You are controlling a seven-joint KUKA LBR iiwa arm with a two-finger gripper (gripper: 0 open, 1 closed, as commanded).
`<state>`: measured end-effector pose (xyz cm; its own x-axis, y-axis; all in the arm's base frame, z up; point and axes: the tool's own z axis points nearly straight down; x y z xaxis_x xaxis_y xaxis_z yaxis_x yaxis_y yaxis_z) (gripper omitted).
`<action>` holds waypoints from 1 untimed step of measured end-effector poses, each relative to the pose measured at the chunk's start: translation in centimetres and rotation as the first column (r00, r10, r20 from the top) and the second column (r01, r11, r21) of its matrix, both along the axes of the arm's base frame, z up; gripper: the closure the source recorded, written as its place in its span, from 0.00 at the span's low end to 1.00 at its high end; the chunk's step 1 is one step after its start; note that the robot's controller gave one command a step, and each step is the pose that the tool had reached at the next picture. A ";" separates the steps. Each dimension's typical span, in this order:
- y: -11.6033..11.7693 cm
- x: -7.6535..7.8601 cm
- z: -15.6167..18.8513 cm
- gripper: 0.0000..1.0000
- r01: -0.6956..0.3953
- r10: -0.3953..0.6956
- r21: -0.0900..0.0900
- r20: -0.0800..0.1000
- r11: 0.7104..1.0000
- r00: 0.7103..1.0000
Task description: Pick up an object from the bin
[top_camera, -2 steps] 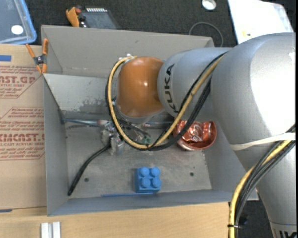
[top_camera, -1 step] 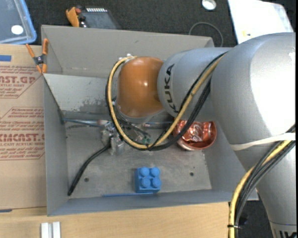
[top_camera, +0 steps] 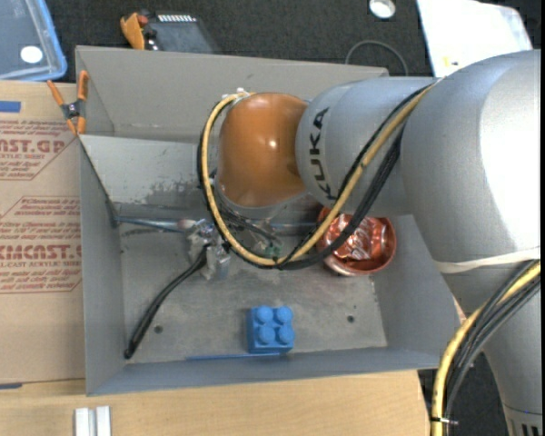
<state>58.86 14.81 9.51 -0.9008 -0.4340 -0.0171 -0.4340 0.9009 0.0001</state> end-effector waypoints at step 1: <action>0.0 0.0 1.9 1.00 0.000 0.000 0.000 0.001 1.000 1.000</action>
Offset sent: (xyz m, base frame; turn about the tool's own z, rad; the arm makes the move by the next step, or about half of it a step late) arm 0.0010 0.0003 0.0953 0.0000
